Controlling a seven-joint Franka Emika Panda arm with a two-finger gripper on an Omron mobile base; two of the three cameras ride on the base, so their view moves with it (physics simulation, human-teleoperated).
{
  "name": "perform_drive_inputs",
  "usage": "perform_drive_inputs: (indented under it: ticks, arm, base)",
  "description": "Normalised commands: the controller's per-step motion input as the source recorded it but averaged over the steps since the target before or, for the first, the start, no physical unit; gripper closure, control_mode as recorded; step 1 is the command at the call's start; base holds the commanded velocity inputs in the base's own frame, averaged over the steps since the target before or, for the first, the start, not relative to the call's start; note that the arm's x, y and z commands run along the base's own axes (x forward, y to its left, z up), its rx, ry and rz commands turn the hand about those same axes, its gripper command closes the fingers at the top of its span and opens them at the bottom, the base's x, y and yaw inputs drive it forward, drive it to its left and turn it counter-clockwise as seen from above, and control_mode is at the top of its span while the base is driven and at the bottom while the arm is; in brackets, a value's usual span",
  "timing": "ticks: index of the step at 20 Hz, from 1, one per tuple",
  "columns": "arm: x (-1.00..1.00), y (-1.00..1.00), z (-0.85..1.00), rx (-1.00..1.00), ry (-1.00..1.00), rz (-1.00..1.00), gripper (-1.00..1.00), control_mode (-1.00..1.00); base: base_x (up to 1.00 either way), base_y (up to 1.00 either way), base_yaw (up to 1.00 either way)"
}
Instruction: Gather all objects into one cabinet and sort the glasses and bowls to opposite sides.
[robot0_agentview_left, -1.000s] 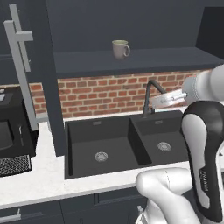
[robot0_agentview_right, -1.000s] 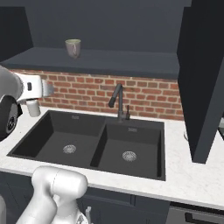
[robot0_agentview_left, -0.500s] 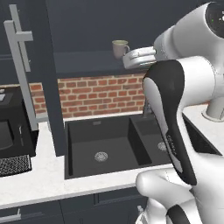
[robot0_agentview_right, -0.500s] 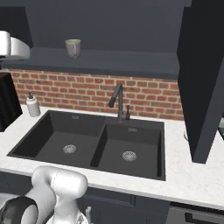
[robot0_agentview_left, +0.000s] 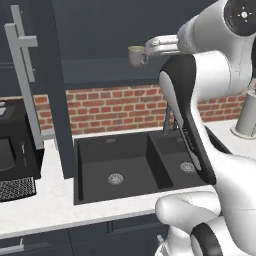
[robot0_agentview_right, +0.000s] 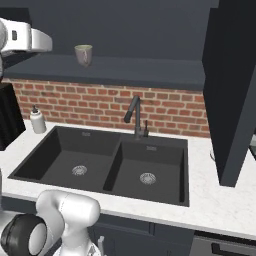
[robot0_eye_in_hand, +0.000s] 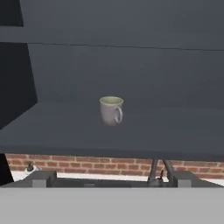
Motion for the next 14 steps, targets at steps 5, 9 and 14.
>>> perform_drive_inputs:
  ticks: [5, 9, 14]
  arm:
    - [0.32, -0.41, -0.14, 0.05, -0.33, 0.03, -1.00, -1.00]
    - [0.09, -0.04, 0.25, -0.01, -0.10, 0.00, -1.00, -1.00]
    - [0.44, -0.03, 0.48, -0.16, 0.20, 0.18, -1.00, -1.00]
  base:
    - [0.00, 0.00, 0.00]
    - [0.00, 0.00, 0.00]
    - [0.00, 0.00, 0.00]
